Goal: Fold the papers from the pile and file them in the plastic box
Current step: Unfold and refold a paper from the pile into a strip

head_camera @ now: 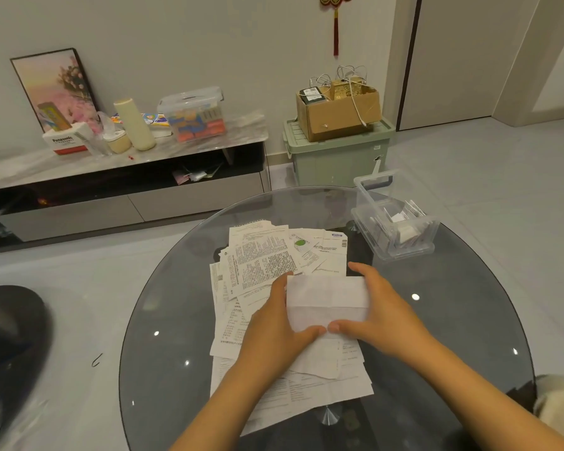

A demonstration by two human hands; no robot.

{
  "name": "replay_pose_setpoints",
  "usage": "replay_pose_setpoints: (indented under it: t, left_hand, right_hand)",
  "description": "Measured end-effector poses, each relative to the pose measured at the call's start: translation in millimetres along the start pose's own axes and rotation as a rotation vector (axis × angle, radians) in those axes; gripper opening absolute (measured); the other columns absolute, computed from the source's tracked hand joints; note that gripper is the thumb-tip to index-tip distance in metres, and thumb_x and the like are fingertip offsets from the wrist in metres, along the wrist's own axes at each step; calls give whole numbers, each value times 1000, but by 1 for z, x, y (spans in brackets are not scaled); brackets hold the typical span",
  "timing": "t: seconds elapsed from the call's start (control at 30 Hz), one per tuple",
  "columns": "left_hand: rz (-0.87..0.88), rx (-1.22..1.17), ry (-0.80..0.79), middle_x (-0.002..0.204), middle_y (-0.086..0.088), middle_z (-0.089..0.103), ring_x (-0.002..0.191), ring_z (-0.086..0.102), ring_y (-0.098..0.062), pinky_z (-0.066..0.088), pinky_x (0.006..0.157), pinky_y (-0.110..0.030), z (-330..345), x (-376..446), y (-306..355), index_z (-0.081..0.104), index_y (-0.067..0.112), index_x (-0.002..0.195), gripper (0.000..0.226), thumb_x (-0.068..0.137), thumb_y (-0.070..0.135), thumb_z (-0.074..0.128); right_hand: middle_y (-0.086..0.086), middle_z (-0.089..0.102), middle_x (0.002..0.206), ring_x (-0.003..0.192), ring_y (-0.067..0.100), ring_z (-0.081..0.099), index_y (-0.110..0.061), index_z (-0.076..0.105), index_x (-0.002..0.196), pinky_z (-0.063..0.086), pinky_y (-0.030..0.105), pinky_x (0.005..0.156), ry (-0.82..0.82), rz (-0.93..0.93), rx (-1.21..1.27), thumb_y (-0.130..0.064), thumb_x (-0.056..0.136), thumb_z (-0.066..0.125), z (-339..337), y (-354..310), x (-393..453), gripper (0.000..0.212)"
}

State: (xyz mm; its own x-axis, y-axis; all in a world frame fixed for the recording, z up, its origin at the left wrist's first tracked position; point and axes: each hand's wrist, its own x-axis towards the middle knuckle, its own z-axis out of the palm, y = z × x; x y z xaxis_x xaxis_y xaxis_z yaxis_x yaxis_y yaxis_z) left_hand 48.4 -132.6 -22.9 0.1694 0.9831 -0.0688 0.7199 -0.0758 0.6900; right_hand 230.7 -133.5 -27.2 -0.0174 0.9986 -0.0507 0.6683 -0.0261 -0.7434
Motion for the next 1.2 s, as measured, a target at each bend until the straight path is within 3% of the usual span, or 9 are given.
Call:
replay_pose_setpoints:
  t: [0.13,0.27,0.43,0.63,0.8,0.87,0.97,1.07,1.2]
  left_hand:
    - [-11,49,-30,154,9,19,138,29,-15,30,113,-39,7,4,-3,-4,34,148,108,74,41,76]
    - [-43,64,-75,142,2,30,124,40,-15,38,107,-36,3,8,-9,-5,37,148,109,76,34,76]
    - [-41,74,-120,130,5,33,102,39,-5,39,102,-25,-4,8,-10,7,36,148,97,80,21,73]
    - [36,105,-52,116,14,29,109,38,-6,34,99,-17,-4,6,-16,35,34,140,71,82,13,69]
    - [240,306,95,102,11,41,101,44,-13,33,81,-13,3,3,-20,62,20,116,31,88,6,58]
    - [265,305,79,103,9,49,100,48,-12,39,86,-19,3,0,-15,65,19,114,26,92,12,53]
    - [325,303,-36,120,12,52,113,45,-6,35,99,-21,1,-8,-7,59,27,123,33,92,35,52]
    - [301,409,-221,143,16,34,132,27,-5,21,111,-23,-1,-16,-3,43,35,137,59,85,59,53]
    - [274,464,-313,152,19,14,140,10,-5,15,117,-31,-2,-20,-6,28,39,144,79,76,68,57]
  right_hand:
    - [-2,36,129,122,19,37,-38,12,143,35,33,101,-48,-1,-165,-45,63,79,7,5,0,104]
    - [-2,32,127,123,19,32,-40,4,144,26,31,103,-79,1,-306,-47,67,76,0,9,4,106]
    - [-5,26,130,124,17,26,-45,9,143,21,29,103,-165,-13,-405,-43,78,69,-13,12,5,89]
    - [-15,16,150,134,16,15,-43,29,140,13,30,107,-258,-58,-454,-46,81,65,-22,11,2,70]
    - [-14,34,117,115,10,27,-43,42,129,20,22,91,-270,-95,-452,-48,71,73,-25,9,-6,66]
    - [-12,40,110,107,8,32,-43,46,123,24,20,88,-292,-118,-438,-44,74,73,-24,8,-9,56]
    - [-12,48,100,99,6,38,-40,52,117,35,15,81,-310,-146,-370,-36,77,71,-22,6,-12,44]
    - [-14,52,90,91,3,42,-39,56,112,38,14,74,-321,-164,-355,-35,79,71,-22,7,-14,36]
    - [-12,59,93,89,5,48,-35,67,102,42,16,77,-314,-178,-341,-37,79,70,-26,6,-13,23]
